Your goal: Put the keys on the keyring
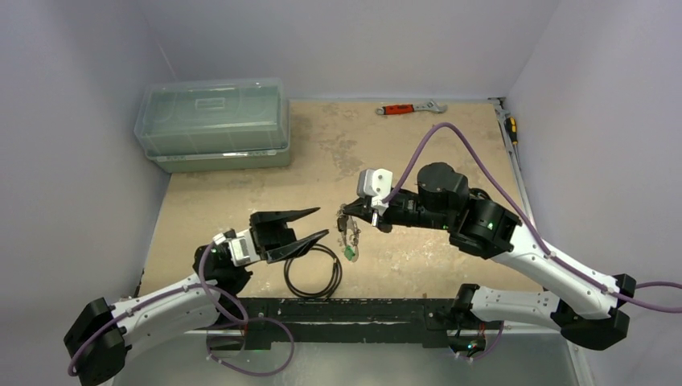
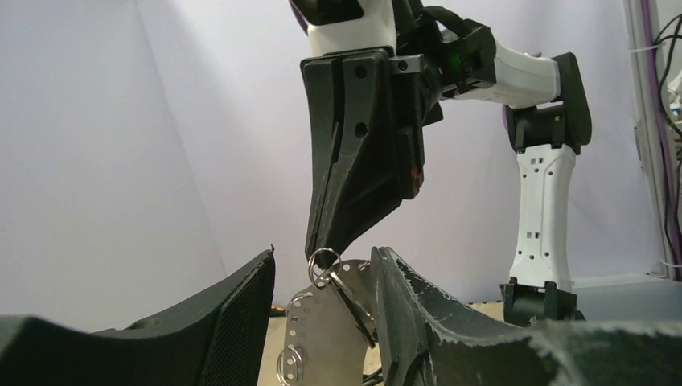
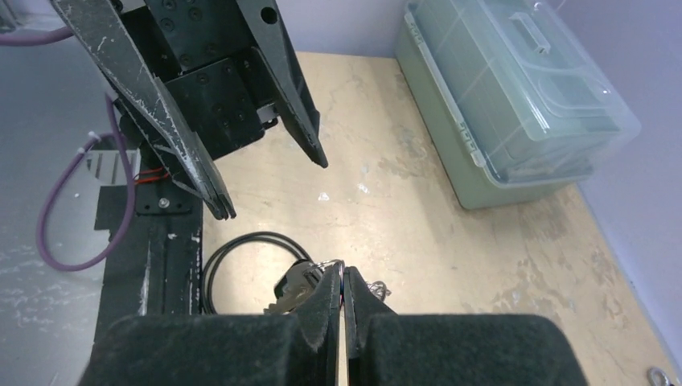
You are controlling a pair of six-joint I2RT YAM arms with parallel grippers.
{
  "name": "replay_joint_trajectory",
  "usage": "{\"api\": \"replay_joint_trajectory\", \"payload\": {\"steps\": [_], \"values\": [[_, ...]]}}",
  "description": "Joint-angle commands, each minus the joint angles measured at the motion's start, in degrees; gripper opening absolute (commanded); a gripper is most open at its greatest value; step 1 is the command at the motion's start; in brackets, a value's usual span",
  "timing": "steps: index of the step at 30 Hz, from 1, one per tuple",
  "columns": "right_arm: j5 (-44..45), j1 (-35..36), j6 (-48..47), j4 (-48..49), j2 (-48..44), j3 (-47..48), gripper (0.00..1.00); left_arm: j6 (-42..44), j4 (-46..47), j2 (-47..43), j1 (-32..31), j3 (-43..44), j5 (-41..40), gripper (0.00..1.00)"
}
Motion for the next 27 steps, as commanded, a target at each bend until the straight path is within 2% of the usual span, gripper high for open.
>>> {"api": "replay_joint_trajectory", "payload": {"steps": [1,4,15,22,24,27], "values": [[4.1,-0.1,-0.4,4.3,-0.3,0.3,0.0,-1.9,-5.8,-1.7,-0.3,1.2,-4.7,0.46],[4.6,-0.1,-0.2,4.5,0.1,0.3,0.0,-1.7,-8.8,-0.5,-0.3,2.0,-5.8,0.44],[6.8,0.1,0.3,4.1,1.5,0.2,0.0,-2.2,-10.1,6.6,-0.3,6.9,-3.1,0.34],[7.5,0.4,0.3,4.0,1.3,0.2,0.0,-1.2,-14.3,8.7,-0.3,9.0,-3.8,0.16],[7.6,0.5,0.3,4.2,0.8,0.1,0.0,-0.5,-15.7,8.3,-0.3,9.0,-4.6,0.17],[7.7,0.6,0.3,4.5,-0.1,0.0,0.0,0.3,-18.2,6.6,-0.3,8.6,-6.3,0.3]]}}
